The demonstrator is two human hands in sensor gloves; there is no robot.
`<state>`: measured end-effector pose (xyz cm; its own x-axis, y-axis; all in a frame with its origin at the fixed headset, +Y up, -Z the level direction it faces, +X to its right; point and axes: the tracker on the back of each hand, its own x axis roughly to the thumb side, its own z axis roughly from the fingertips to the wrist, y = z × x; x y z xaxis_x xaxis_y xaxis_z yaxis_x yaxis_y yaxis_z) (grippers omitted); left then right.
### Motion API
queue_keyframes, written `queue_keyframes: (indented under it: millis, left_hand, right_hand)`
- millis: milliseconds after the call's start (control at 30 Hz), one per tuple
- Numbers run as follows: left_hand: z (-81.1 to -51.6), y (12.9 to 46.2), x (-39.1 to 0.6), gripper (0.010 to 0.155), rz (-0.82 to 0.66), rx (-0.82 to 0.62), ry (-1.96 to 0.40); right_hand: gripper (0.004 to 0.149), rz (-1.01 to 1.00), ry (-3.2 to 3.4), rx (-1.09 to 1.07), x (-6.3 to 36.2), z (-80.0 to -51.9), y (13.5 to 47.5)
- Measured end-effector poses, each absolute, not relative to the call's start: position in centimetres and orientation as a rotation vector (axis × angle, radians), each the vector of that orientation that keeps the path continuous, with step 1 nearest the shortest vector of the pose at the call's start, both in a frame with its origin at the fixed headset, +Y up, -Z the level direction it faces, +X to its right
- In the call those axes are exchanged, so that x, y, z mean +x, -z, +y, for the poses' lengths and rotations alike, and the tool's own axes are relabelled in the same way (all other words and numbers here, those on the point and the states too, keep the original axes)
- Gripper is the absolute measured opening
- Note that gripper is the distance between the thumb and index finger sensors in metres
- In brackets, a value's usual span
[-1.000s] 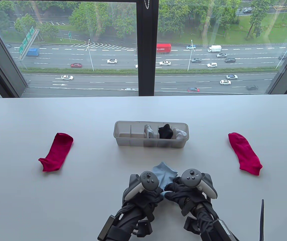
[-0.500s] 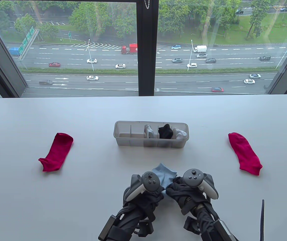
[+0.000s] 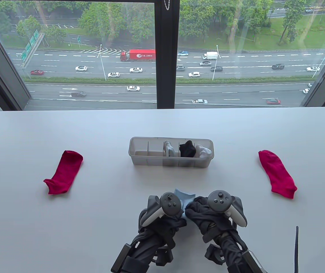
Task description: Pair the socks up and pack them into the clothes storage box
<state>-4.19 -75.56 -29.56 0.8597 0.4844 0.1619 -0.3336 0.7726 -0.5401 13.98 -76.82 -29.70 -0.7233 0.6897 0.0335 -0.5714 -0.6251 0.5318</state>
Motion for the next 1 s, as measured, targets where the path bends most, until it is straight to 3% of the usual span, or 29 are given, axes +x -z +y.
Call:
queue_keyframes:
  millis: [167, 300, 467, 567, 633, 667, 733, 867, 933, 1000]
  left_hand:
    - [-75.0, 29.4, -4.5, 0.044, -0.315, -0.520, -0.472]
    - [-74.6, 29.3, -4.3, 0.051, -0.293, -0.496, -0.437]
    - [-74.1, 29.3, -4.6, 0.040, -0.269, -0.450, -0.437]
    - [-74.3, 29.6, -5.3, 0.040, -0.268, -0.483, -0.480]
    - [-74.3, 29.6, -5.5, 0.040, -0.280, -0.494, -0.504]
    - [-74.2, 29.4, -5.4, 0.041, -0.275, -0.469, -0.486]
    - [-74.0, 29.3, -5.3, 0.063, -0.279, -0.434, -0.476]
    - [-73.4, 29.1, -4.9, 0.046, -0.320, -0.365, -0.517]
    - [-73.3, 29.1, -5.0, 0.045, -0.305, -0.383, -0.504]
    - [-73.4, 29.2, -5.3, 0.044, -0.303, -0.411, -0.511]
  right_hand:
    - [0.043, 0.636, -2.249, 0.311, 13.5, -76.1, 29.7]
    - [0.043, 0.643, -2.142, 0.303, 13.6, -76.0, 29.8]
    - [0.042, 0.583, -2.207, 0.320, 13.4, -75.1, 30.0]
    - [0.058, 0.617, -2.138, 0.397, 13.1, -75.0, 29.7]
    - [0.051, 0.643, -2.100, 0.379, 12.9, -75.0, 29.7]
    - [0.049, 0.634, -2.117, 0.368, 12.8, -74.9, 29.8]
    - [0.047, 0.639, -2.166, 0.389, 12.8, -74.8, 29.9]
    - [0.048, 0.647, -2.080, 0.337, 13.4, -75.5, 29.9]
    - [0.051, 0.644, -2.039, 0.316, 13.5, -75.5, 29.9]
    - [0.064, 0.614, -2.087, 0.367, 13.4, -75.2, 29.8]
